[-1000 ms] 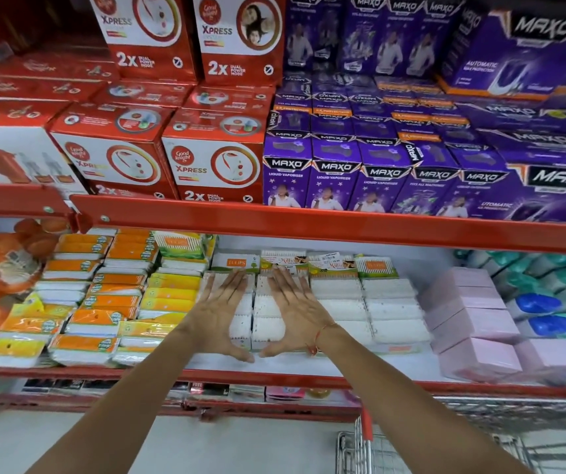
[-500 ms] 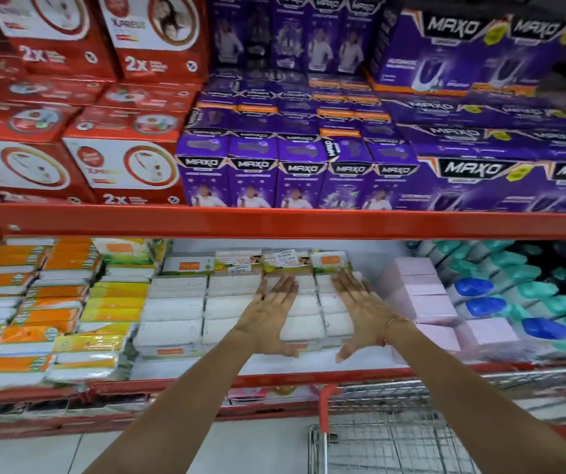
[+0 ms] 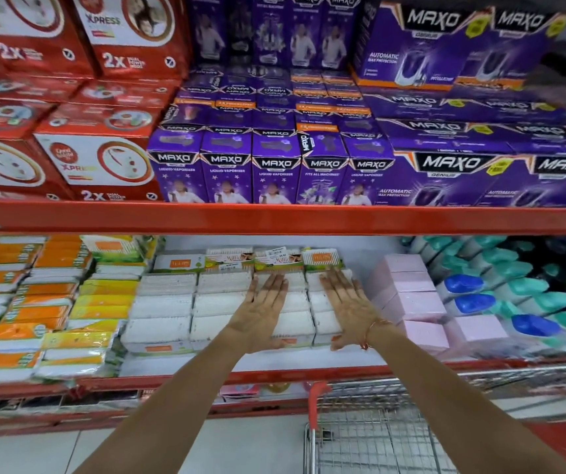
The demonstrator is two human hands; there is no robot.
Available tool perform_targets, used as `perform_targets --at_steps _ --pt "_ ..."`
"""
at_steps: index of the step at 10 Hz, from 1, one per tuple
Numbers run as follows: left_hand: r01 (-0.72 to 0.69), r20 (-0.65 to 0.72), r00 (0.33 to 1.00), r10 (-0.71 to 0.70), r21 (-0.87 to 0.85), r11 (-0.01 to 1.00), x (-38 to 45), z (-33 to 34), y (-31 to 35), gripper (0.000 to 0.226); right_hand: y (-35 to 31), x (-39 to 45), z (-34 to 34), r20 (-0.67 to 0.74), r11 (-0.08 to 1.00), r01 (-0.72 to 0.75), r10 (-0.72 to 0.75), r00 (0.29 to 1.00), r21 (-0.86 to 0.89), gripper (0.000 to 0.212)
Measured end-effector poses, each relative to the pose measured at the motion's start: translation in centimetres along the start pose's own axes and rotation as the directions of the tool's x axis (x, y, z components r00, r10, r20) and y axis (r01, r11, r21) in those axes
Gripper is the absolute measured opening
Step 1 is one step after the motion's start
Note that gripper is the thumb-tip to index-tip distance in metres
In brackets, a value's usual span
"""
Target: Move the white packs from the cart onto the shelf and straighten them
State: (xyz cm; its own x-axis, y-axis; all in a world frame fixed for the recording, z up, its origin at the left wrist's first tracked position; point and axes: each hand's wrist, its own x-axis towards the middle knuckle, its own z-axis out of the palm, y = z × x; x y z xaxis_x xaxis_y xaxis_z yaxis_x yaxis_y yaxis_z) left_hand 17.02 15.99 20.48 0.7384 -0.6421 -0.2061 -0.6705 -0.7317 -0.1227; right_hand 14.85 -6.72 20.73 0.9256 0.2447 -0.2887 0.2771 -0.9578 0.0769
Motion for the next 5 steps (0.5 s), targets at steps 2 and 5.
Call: perform_targets --at_steps 2,5 --pt "0.020 0.044 0.999 -0.022 0.039 0.999 -0.2 -0.7 0.5 0.114 -1.0 -0.3 -0.5 0.000 0.998 -0.054 0.054 0.999 -0.007 0.141" --pt "-0.001 -0.055 0.998 -0.001 -0.037 0.999 -2.6 -2.0 1.5 0.100 -3.6 -2.5 -1.6 -0.070 0.995 -0.064 0.070 0.995 0.080 0.122"
